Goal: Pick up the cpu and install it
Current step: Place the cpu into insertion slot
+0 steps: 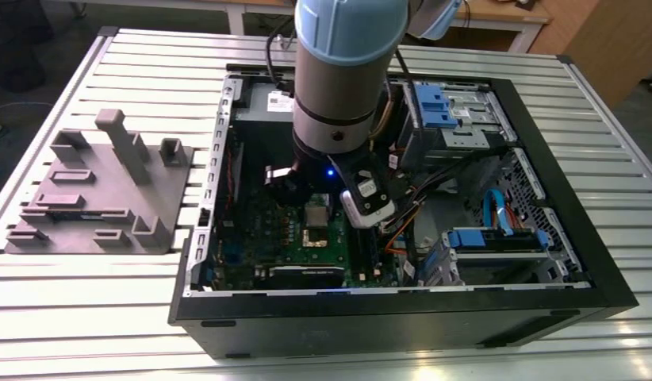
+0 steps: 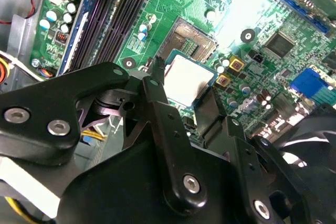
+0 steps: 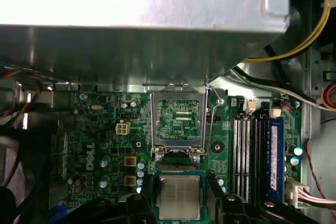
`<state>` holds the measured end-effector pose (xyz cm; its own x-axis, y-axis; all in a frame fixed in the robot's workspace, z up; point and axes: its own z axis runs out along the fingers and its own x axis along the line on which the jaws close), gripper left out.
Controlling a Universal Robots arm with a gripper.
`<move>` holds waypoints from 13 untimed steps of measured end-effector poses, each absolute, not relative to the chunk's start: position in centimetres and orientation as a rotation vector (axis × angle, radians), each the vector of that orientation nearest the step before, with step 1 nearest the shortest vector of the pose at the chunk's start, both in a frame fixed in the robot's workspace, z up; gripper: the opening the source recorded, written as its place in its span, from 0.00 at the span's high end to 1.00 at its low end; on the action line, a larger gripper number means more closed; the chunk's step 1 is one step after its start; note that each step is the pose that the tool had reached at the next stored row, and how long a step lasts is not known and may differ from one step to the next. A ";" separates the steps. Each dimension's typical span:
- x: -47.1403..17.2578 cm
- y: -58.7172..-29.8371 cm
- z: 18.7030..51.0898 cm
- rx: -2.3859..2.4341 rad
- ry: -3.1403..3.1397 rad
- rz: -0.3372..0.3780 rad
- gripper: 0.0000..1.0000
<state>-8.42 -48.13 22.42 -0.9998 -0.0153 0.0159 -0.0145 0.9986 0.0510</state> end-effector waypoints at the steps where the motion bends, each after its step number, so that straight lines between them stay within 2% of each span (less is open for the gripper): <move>1: -8.4 -48.2 22.3 0.023 -3.124 -0.079 0.53; 13: -8.4 -48.6 21.0 0.023 -3.124 -0.037 0.53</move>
